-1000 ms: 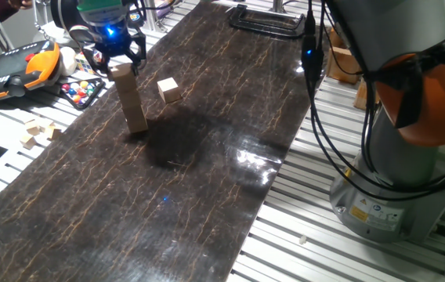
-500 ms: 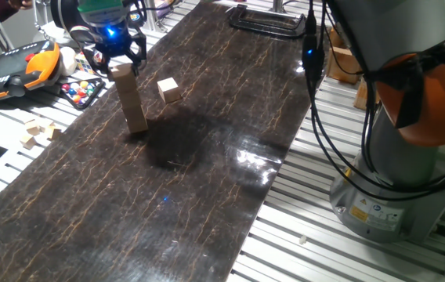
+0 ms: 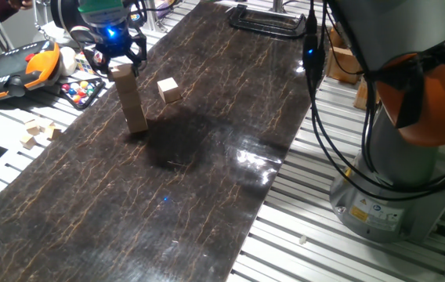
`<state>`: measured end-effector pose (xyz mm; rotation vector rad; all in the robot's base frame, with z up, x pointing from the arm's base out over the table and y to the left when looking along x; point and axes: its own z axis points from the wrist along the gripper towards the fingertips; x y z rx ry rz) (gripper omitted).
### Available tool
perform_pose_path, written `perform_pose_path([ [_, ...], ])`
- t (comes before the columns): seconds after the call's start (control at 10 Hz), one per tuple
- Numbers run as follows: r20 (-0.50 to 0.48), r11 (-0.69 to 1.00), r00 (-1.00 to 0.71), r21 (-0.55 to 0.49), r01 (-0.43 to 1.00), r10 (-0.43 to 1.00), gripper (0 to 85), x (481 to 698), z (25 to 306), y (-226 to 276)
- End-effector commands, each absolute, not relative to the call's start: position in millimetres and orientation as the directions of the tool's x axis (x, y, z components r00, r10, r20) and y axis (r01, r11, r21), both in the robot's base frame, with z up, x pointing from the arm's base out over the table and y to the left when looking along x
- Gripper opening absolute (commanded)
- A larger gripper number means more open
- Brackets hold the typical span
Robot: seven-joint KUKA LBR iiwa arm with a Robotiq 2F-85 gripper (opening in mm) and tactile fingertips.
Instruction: Stack the blocks in a vertical line of five
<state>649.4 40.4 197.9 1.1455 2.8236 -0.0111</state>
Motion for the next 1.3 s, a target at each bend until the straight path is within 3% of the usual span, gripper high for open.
perform_pose_path([
  [0.0,-0.090,0.718,-0.713,0.029,0.696,0.695,46.7,649.3,197.8,40.5],
  [0.4,-0.092,0.718,-0.713,0.032,0.695,0.695,63.0,649.2,197.4,41.0],
  [1.2,-0.086,0.719,-0.715,0.028,0.695,0.694,66.7,647.1,218.8,40.0],
])
